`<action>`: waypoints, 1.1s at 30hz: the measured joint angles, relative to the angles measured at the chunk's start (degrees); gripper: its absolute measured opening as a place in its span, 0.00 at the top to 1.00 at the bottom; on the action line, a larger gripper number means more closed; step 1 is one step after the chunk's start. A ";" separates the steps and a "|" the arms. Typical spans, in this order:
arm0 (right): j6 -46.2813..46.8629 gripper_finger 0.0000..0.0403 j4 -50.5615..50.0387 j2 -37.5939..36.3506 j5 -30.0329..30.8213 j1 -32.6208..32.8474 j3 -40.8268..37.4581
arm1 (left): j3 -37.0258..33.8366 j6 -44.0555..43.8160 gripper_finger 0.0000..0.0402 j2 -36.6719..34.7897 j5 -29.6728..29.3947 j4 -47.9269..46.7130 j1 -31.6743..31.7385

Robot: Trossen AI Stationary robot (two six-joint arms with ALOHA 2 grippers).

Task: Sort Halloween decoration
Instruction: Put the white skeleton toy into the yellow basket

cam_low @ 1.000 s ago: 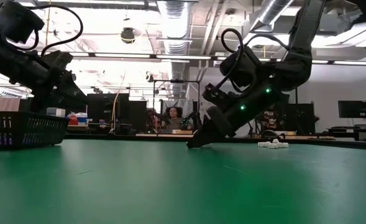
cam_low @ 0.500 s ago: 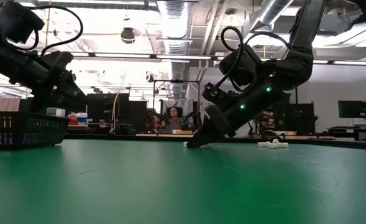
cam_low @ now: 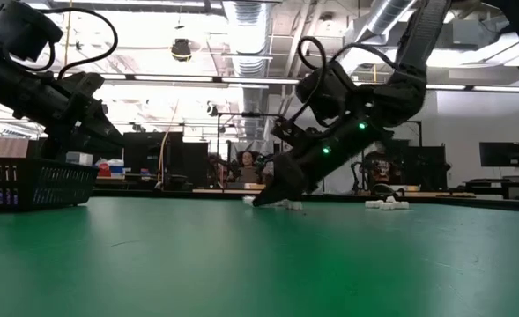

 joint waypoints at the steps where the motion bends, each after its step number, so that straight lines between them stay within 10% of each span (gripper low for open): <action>1: -0.56 0.90 -0.29 0.11 -0.03 0.16 0.90 | 0.01 0.00 0.69 0.00 0.00 0.01 0.00; 23: -8.15 0.91 -9.78 -0.10 -0.97 13.65 27.60 | 0.01 -0.17 0.69 0.02 0.04 0.02 0.00; 33: -13.50 0.91 -12.07 14.82 -3.76 18.53 48.46 | -0.01 -0.20 0.69 0.01 0.18 0.16 0.00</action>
